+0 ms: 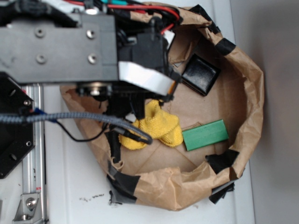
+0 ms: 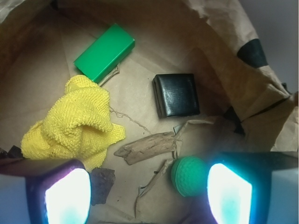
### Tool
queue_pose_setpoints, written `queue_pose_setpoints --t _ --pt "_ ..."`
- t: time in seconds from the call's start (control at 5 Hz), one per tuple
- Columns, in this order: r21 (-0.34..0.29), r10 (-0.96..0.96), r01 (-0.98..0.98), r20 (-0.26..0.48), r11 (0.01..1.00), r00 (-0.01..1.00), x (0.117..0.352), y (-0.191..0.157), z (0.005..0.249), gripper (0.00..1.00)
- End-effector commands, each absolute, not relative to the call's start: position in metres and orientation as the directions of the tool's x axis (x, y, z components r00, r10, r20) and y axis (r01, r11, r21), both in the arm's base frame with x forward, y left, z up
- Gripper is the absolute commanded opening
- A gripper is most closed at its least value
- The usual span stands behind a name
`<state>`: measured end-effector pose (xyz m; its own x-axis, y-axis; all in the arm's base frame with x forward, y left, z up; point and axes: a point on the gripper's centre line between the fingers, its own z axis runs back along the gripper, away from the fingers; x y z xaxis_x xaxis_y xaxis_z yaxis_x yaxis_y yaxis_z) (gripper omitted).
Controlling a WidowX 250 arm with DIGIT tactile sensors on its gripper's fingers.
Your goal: Grab the black box.
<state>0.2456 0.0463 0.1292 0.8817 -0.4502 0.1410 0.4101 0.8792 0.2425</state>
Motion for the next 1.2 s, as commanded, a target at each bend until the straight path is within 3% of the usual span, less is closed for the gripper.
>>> queue_pose_setpoints --t 0.0,0.2,0.4,0.6,1.0 --pt "0.261 -0.454 0.405 0.164 0.876 0.876 0.25 0.045 0.138 1.0" --pt "0.226 -0.445 0.42 0.075 0.879 0.892 0.279 0.05 0.094 1.0" --pt "0.259 -0.427 0.417 -0.021 0.871 0.904 0.301 0.058 0.069 1.0" --pt "0.209 -0.432 0.426 -0.019 0.88 0.902 0.307 0.065 0.056 1.0" --pt "0.155 -0.364 0.347 0.101 0.925 0.926 0.288 0.102 0.086 1.0"
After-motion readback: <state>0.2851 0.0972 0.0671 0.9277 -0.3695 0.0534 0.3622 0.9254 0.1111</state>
